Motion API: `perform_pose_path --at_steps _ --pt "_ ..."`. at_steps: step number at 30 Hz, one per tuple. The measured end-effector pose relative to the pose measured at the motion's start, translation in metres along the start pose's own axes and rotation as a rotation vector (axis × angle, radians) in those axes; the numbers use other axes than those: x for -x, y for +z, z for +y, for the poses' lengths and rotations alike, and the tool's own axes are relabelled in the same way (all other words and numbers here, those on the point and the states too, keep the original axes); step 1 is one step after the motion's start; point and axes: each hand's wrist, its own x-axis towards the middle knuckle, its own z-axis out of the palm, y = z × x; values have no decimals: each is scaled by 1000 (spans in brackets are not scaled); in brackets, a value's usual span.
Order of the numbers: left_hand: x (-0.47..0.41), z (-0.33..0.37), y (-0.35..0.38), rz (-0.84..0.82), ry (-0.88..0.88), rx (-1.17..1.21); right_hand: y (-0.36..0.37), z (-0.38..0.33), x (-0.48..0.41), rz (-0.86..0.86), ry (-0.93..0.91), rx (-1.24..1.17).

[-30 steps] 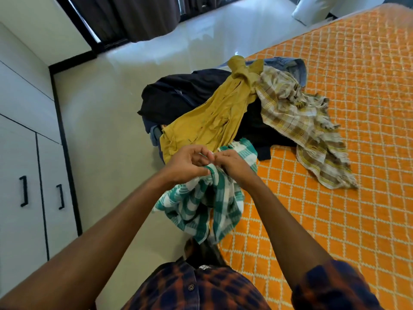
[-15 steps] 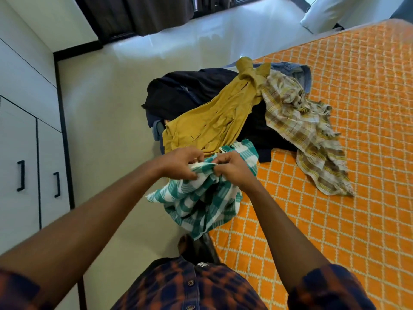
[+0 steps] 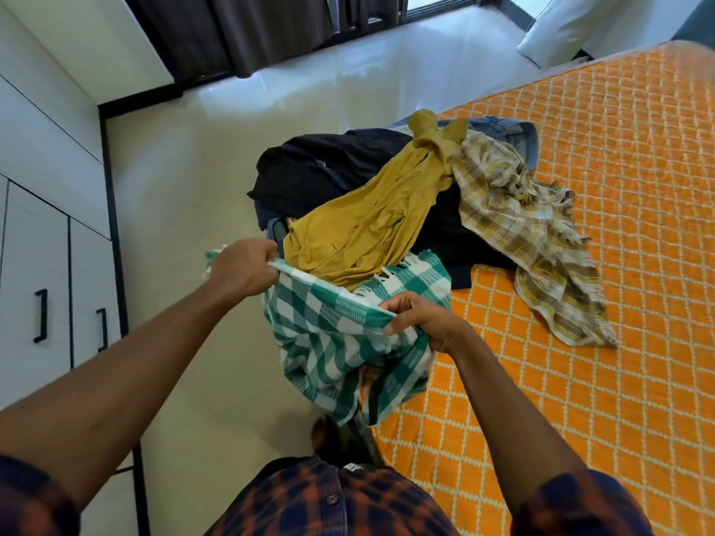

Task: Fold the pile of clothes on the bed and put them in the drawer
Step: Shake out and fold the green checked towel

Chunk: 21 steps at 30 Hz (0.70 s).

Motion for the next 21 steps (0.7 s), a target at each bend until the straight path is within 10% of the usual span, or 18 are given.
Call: perform_pose_path --at_steps 8,21 --pt "24 67 1 66 241 114 19 -12 -7 525 -249 285" --pt "20 68 27 -94 342 282 64 -10 -29 499 -367 397"
